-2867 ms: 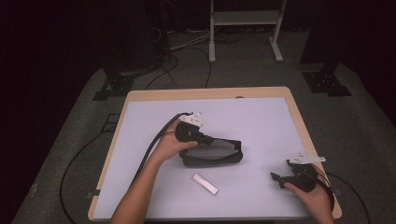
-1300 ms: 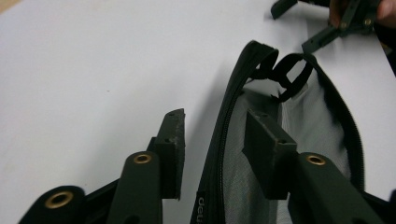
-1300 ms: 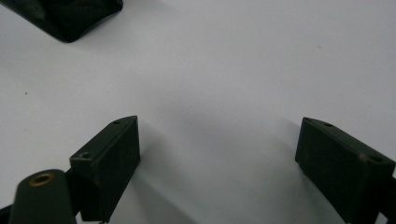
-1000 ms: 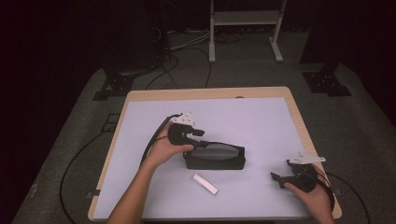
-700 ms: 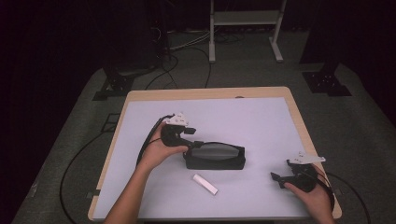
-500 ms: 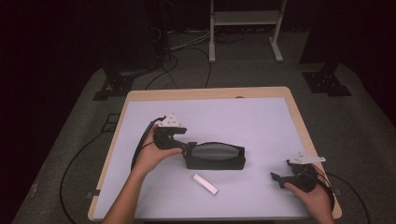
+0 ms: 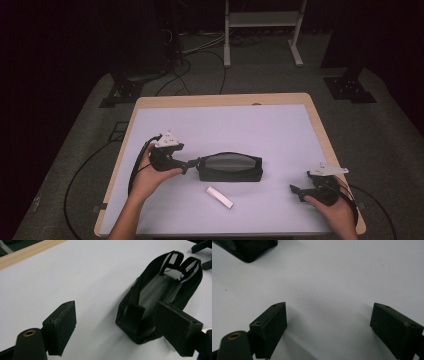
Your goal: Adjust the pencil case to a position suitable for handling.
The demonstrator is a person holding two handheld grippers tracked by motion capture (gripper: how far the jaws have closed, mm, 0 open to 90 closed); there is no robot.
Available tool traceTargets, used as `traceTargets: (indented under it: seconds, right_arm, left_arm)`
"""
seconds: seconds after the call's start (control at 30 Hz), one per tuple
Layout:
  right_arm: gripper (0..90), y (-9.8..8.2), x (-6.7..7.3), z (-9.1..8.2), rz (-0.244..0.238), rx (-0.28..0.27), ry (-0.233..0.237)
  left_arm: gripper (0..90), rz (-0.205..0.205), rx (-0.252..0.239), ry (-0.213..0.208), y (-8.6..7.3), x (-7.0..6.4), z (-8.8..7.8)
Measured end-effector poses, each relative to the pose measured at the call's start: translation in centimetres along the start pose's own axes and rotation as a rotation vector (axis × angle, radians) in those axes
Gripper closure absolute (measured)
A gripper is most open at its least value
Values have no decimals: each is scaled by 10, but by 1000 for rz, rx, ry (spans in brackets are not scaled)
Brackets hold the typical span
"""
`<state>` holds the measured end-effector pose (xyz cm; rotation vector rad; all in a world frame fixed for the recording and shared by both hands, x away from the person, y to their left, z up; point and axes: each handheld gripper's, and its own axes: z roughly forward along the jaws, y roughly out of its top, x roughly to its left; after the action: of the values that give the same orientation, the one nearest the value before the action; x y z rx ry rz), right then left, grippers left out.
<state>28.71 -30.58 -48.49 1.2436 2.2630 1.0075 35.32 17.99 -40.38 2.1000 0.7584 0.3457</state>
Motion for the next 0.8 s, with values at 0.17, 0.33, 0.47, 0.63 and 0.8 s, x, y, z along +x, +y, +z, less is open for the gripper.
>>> traceTargets:
  seconds: [0.17, 0.33, 0.47, 0.63, 0.8]
  right_arm:
    - [129, 0, 0, 0, 1, 1, -1]
    - [129, 0, 0, 0, 0, 1, -2]
    - [129, 0, 1, 0, 0, 2, -4]
    - [129, 0, 1, 0, 0, 3, -3]
    - [129, 0, 1, 0, 0, 3, -3]
  left_arm:
    - [151, -10, 11, 20, -10, -3, -5]
    - [121, -30, 17, 40, -26, -9, -13]
    - [113, -41, 23, 50, -38, -14, -19]
    - [107, -43, 39, 62, -50, -19, -22]
    - [103, -49, 55, 83, -62, -20, -29]
